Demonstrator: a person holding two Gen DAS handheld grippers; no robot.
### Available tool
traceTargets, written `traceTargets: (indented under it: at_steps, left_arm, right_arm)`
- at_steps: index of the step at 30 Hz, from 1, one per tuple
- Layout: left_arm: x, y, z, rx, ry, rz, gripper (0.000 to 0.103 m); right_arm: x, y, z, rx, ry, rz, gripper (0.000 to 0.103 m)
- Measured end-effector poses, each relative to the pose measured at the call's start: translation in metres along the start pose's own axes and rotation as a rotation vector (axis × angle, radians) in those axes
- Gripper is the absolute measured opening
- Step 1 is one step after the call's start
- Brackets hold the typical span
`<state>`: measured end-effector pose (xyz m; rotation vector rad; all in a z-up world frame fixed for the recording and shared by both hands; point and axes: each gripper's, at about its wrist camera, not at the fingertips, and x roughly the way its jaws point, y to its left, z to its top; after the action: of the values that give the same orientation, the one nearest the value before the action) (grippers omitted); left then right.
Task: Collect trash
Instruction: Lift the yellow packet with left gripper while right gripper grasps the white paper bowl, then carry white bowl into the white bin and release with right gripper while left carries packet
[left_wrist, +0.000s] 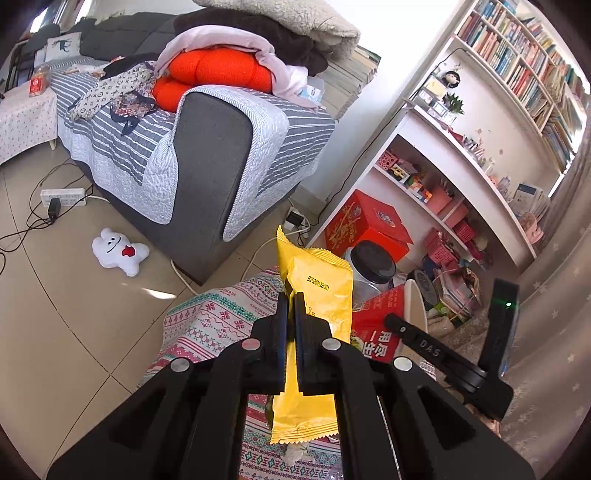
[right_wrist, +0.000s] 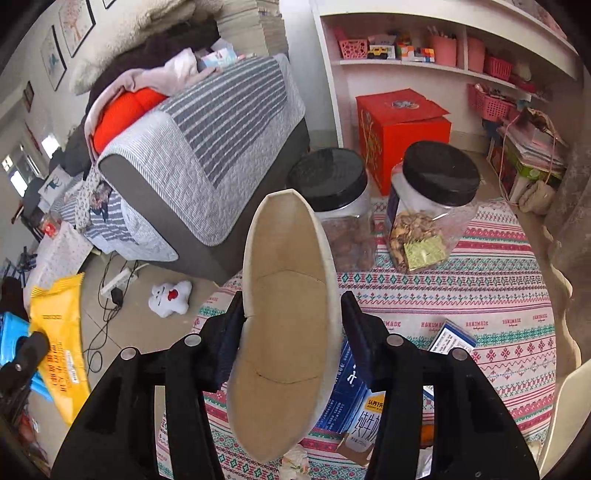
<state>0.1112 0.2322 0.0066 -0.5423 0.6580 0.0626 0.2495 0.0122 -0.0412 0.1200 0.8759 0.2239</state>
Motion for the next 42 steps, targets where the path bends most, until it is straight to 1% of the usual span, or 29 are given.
traceTargets:
  at_steps: [2, 6, 10, 13, 15, 18, 23, 26, 29, 30, 31, 32, 33, 34, 38, 42]
  left_arm:
    - [0.002, -0.008, -0.004, 0.013, 0.003, -0.012, 0.003]
    - [0.004, -0.029, -0.013, 0.043, 0.004, -0.046, 0.003]
    - [0.007, -0.054, -0.025, 0.077, 0.016, -0.093, 0.003]
    - [0.010, -0.072, -0.036, 0.109, 0.028, -0.117, 0.003]
    - [0.014, -0.083, -0.043, 0.124, 0.041, -0.130, 0.003]
    - [0.020, -0.097, -0.054, 0.143, 0.065, -0.148, 0.003]
    - [0.029, -0.122, -0.071, 0.179, 0.092, -0.167, 0.003]
    - [0.035, -0.139, -0.084, 0.212, 0.111, -0.172, 0.003]
    - [0.040, -0.157, -0.098, 0.243, 0.127, -0.179, 0.003]
    - [0.040, -0.162, -0.103, 0.252, 0.130, -0.181, 0.003]
    - [0.042, -0.167, -0.107, 0.262, 0.133, -0.183, 0.003]
    - [0.043, -0.172, -0.110, 0.271, 0.137, -0.185, 0.003]
    - [0.045, -0.177, -0.114, 0.282, 0.141, -0.186, 0.003]
    - [0.048, -0.182, -0.118, 0.292, 0.145, -0.184, 0.003]
    - [0.057, -0.201, -0.136, 0.318, 0.175, -0.195, 0.003]
    - [0.063, -0.232, -0.160, 0.338, 0.227, -0.265, 0.003]
  right_arm:
    - [-0.018, -0.011, -0.001, 0.016, -0.041, 0.003, 0.049]
    - [-0.054, -0.035, -0.007, 0.041, -0.133, -0.023, 0.050]
    - [-0.089, -0.070, -0.021, 0.102, -0.215, -0.077, 0.051]
    - [-0.117, -0.104, -0.038, 0.165, -0.280, -0.145, 0.051]
    - [-0.136, -0.132, -0.051, 0.208, -0.311, -0.202, 0.052]
    - [-0.158, -0.177, -0.071, 0.261, -0.329, -0.325, 0.052]
    - [-0.190, -0.254, -0.106, 0.387, -0.332, -0.511, 0.054]
    - [-0.198, -0.295, -0.127, 0.473, -0.309, -0.594, 0.055]
    - [-0.196, -0.324, -0.142, 0.529, -0.264, -0.662, 0.062]
    - [-0.196, -0.333, -0.147, 0.552, -0.250, -0.670, 0.067]
    - [-0.198, -0.338, -0.153, 0.577, -0.243, -0.668, 0.076]
    - [-0.199, -0.345, -0.156, 0.600, -0.240, -0.666, 0.080]
    - [-0.204, -0.349, -0.161, 0.613, -0.245, -0.666, 0.091]
    - [-0.209, -0.352, -0.164, 0.622, -0.263, -0.677, 0.097]
    - [-0.228, -0.356, -0.170, 0.605, -0.316, -0.753, 0.096]
    - [-0.246, -0.360, -0.171, 0.581, -0.357, -0.813, 0.096]
